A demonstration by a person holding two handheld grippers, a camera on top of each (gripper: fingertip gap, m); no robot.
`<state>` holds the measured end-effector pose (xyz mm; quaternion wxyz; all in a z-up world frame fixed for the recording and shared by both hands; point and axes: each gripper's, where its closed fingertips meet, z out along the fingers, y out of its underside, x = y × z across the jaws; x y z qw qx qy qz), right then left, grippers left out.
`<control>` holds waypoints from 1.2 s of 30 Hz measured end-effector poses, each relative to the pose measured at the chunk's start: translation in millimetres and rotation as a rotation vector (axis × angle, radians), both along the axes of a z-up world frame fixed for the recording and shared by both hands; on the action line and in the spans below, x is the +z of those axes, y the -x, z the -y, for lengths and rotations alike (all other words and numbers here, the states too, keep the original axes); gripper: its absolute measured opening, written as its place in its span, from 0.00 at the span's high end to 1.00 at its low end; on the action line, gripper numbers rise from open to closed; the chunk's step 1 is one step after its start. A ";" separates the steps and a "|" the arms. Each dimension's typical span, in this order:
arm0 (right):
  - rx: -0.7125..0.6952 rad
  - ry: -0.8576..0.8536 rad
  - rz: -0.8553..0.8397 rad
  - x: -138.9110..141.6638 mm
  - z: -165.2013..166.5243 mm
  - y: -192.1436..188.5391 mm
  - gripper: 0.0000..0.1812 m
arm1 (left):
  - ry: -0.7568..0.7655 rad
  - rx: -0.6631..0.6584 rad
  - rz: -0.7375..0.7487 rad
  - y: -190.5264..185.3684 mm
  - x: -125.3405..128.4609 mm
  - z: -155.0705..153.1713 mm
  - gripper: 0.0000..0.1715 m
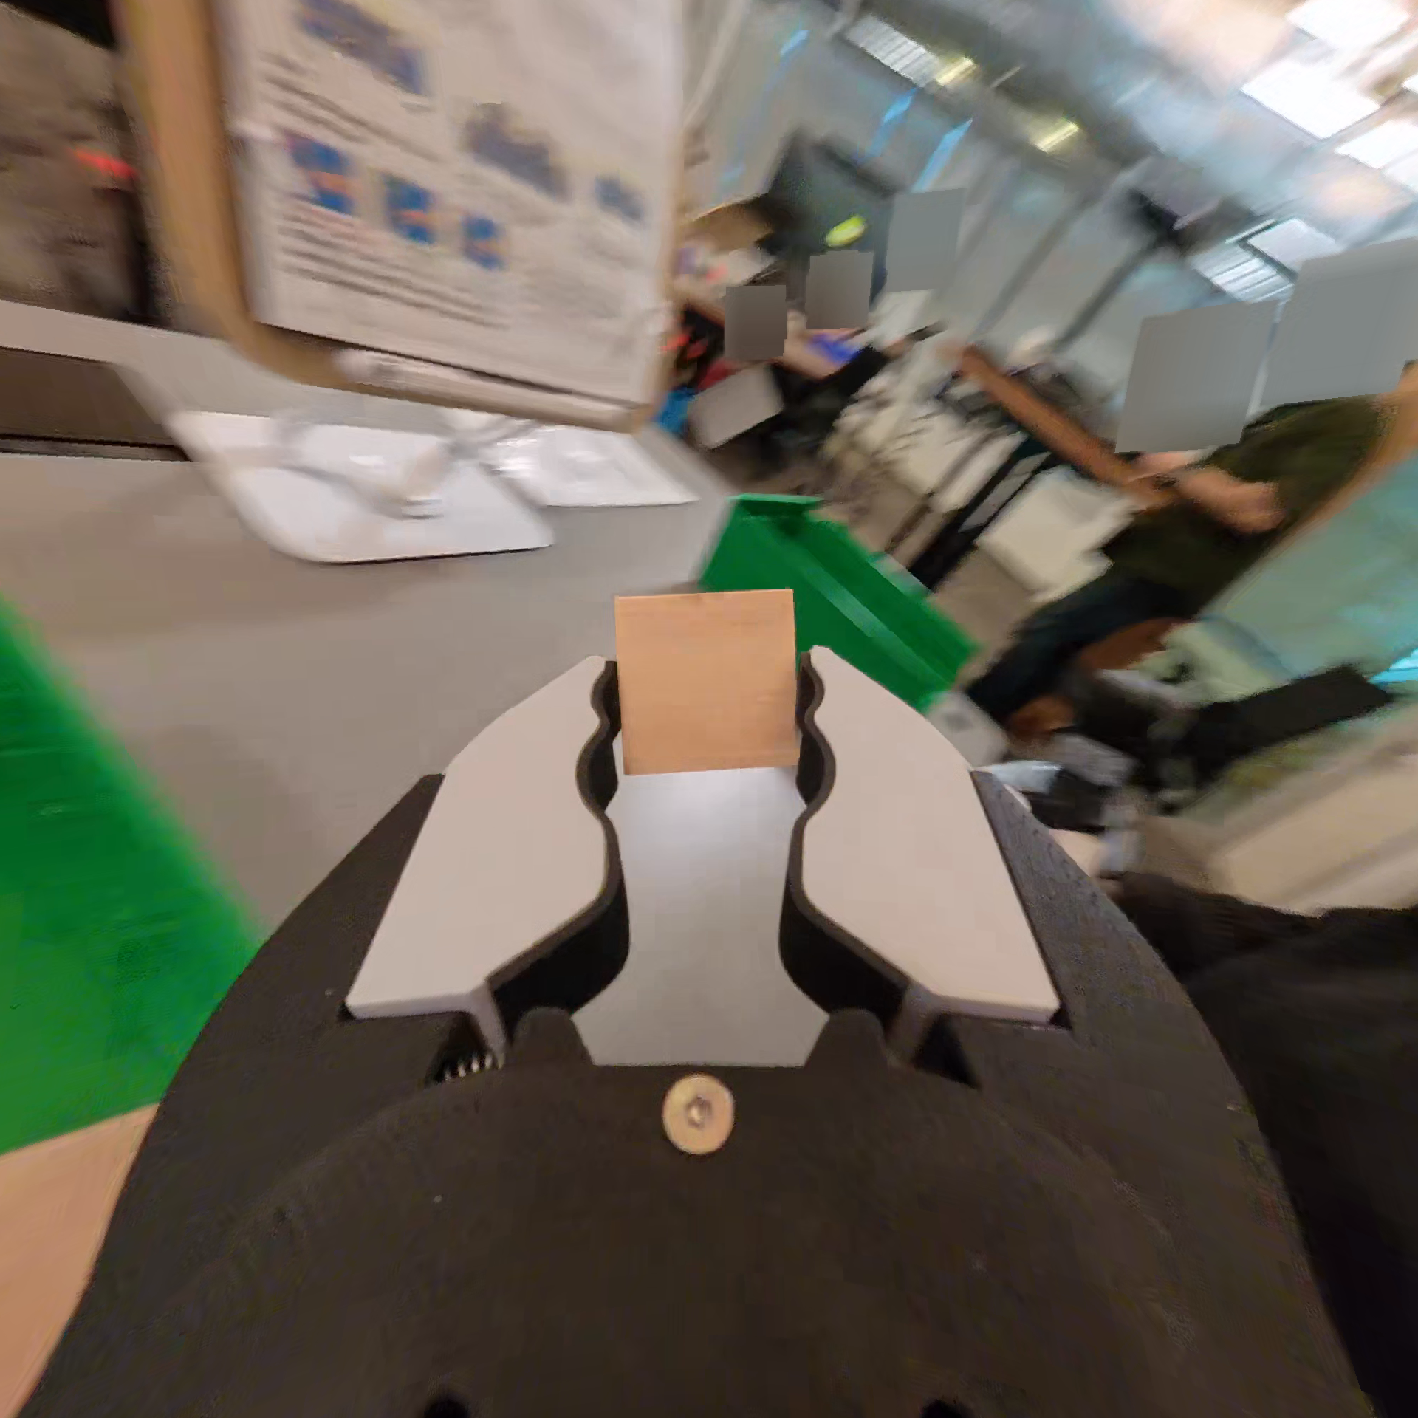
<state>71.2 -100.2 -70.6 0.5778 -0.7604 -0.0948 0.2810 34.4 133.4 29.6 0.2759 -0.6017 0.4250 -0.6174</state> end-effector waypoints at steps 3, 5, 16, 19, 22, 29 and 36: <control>-0.038 -0.080 -0.223 27.3 -10.8 -7.5 0.76 | 0.225 -0.183 0.197 -8.1 3.8 72.4 0.74; -0.076 -0.122 -0.378 41.8 -17.8 -14.2 0.64 | 0.391 -0.235 0.210 -17.8 -14.5 111.9 0.74; -0.019 -0.044 -0.503 32.8 -18.4 8.2 0.70 | 0.250 -0.396 0.233 -17.1 -42.4 199.9 0.74; 0.008 -0.073 -0.471 35.2 -16.0 13.9 0.74 | 0.318 -0.419 0.253 -18.2 -42.7 206.2 0.74; 0.019 -0.105 -0.483 40.3 -13.3 11.0 0.81 | 0.366 -0.416 0.245 -21.3 -47.7 206.4 0.74; 0.044 -0.101 -0.544 43.4 -12.3 13.2 0.71 | 0.378 -0.414 0.241 -22.8 -51.4 207.1 0.74; 0.006 -0.094 -0.503 38.2 -15.0 8.3 0.78 | 0.393 -0.434 0.229 -23.1 -55.1 210.8 0.74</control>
